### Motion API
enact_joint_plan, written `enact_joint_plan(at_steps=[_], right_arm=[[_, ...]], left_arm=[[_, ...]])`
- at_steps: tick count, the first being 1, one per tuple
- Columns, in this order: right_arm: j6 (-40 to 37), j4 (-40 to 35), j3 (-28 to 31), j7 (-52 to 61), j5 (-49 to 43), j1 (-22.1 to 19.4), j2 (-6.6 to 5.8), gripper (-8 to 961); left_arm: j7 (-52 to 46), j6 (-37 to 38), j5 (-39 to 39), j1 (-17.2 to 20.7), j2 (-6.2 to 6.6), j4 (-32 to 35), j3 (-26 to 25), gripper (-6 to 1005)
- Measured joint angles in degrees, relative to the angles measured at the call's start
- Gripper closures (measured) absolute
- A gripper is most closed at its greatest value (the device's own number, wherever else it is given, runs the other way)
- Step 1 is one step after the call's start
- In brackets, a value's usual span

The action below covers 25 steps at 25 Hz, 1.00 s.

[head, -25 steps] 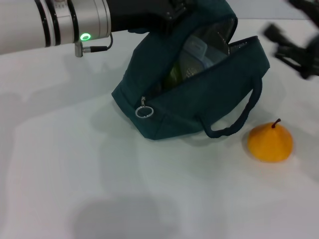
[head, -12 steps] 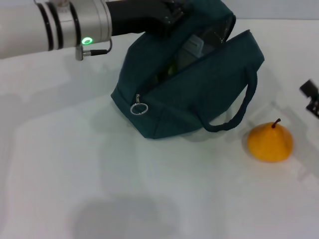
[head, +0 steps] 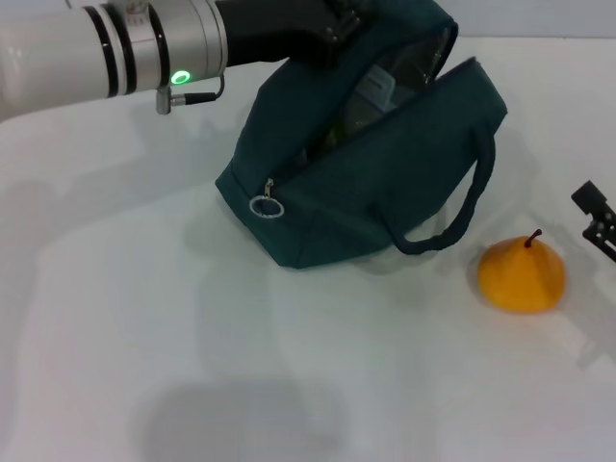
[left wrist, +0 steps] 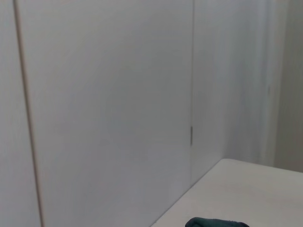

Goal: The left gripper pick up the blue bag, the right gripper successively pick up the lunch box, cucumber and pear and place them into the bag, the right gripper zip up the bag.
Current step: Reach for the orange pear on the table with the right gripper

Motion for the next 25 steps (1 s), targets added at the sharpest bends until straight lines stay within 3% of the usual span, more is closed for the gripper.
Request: enact_joint_plan(at_steps=[7,12,25], right_arm=[[2.36,1.85,-0.26,0.0,-0.12,-1.3,-0.2,127],[5.12,1.87,-1.29,0.16,-1.37,-0.88,-0.15,128],[8.36,2.05,-5.54,1.14,-2.1,1.07,0.15,165]], left_arm=[[0.26,-2.04,-0.32,-0.04,-0.03,-0.83,0.21,952],[3.06,-2.51,-2.55,-1.77,-0.05,-4.15,0.2,952],[3.33,-2.49,-2.77,-1.99,-0.04,-3.99,0.18,951]])
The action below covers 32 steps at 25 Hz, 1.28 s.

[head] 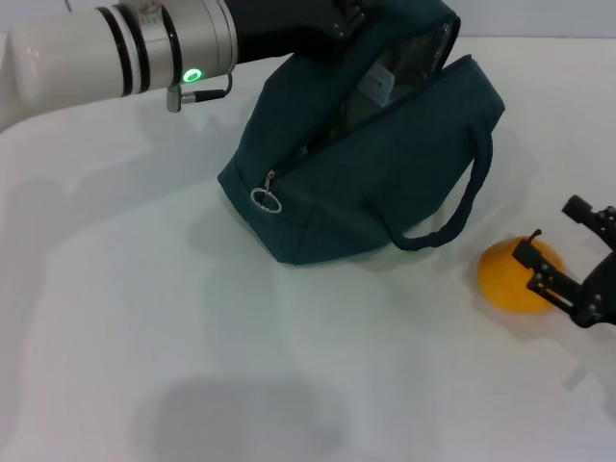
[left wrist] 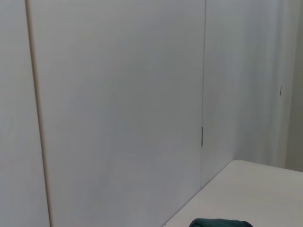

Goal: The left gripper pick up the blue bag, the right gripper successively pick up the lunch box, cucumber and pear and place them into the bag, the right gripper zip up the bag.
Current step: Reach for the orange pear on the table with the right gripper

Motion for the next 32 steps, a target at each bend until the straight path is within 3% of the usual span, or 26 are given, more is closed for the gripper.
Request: enact_joint_plan(at_steps=[11,16,21,32], right_arm=[[3.85,-0.15,-0.01,3.9,-2.59,2.21,0.0,297],[3.33,-0.14,-0.11,3.7,-2.87,2.1,0.0,556],[3.41,-0.1,-0.13,3.63,-3.1,2.09,0.0,648],[3.6,-0.27,-0.13,3.98,-3.12,1.96,0.0,739]], left_arm=[[0.54,0.02,-0.03,-0.04,0.09,0.01,0.0,952],[0.56,0.02,0.07,-0.04,0.12,-0.03,0.0,951],[0.57,0.02,0.16,0.02,0.13,-0.04,0.0,951],[0.57,0.47,0.13,0.23,0.06,-0.04,0.25,952]])
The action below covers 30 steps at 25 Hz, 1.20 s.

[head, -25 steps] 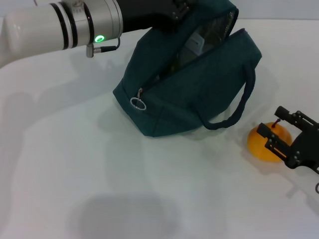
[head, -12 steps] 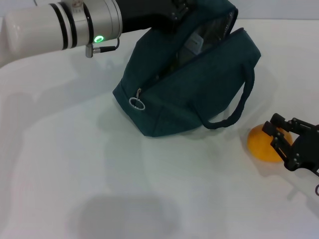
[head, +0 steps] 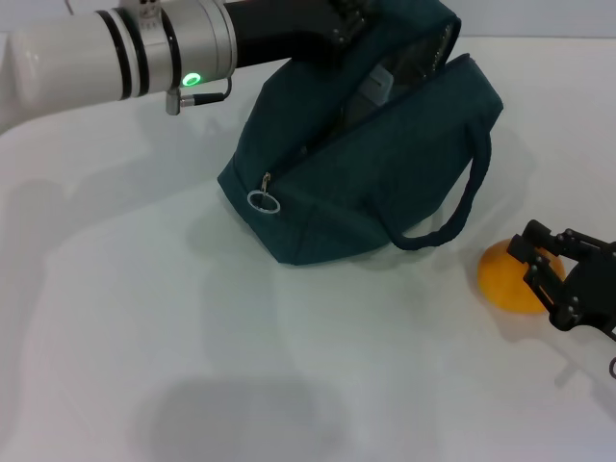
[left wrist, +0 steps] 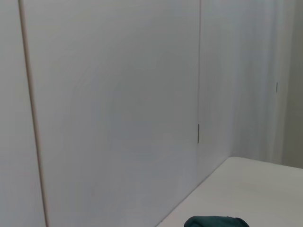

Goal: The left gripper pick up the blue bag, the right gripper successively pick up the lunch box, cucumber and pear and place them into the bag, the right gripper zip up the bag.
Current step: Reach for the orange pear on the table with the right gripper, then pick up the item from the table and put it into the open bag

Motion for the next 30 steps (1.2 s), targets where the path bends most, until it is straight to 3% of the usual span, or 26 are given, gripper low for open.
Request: enact_joint_plan(at_steps=[3,17,24,30], right_arm=[[0.0,-0.05,0.0,0.08,0.0,-0.02,0.0,741],[-1.16,-1.19,0.7,0.14,0.44,-0.15,-0.18,915],[-9.29,-6.73,0.89,1.99,2.38,-3.29,-1.03,923],[-13.53,-18.6,3.36,16.25,3.0,-5.1,-1.59,914]], left_arm=[[0.0,0.01,-0.18,0.13,-0.02,0.03,0.75,952],[0.0,0.02,-0.26,0.15,-0.02,0.09,1.25,952],[0.0,0.02,-0.28,0.26,0.01,0.08,1.25,951],[0.04,0.17,0.04,0.26,0.04,0.11,1.24,951]])
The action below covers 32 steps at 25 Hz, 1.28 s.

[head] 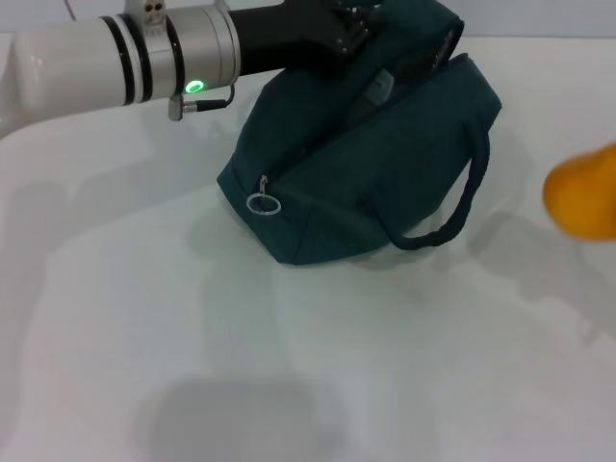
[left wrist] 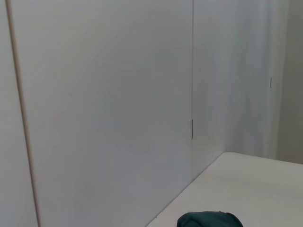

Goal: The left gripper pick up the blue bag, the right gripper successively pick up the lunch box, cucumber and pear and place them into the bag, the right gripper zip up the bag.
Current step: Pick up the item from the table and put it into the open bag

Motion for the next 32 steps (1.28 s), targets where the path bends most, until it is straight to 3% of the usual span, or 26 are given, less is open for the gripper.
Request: enact_joint_plan(at_steps=[7,11,13,21,28,32], right_arm=[[-0.76,-11.09,1.05,16.55,-0.27,5.97,-1.54,904],[0.26,-11.54,0.65,22.53,-0.83,12.32,-2.68,898],[1.57,-11.53,0.51,22.82,-1.55,14.45,-2.68,895],[8.94,-11.97,0.51,22.76,-6.89,20.4,-0.55,883],[14.67,-11.22,0.25,21.33,-11.03,21.33,0.78,872],[17.94,-9.86,-3.66,17.52,-11.22,21.8,1.32,866]], left_arm=[[0.16,0.08,0.17,-0.39,0.03,0.64,0.06,951],[-1.09,0.09,-0.02,-0.22,0.03,2.73,1.4,951],[-1.55,0.09,-0.19,0.0,0.03,3.9,2.03,951],[-4.51,0.08,-0.1,0.07,0.08,6.22,4.36,951],[-4.59,-0.19,-0.18,0.0,0.01,6.57,5.06,951],[-4.39,-0.43,-0.13,-0.32,-0.05,6.58,5.22,952]])
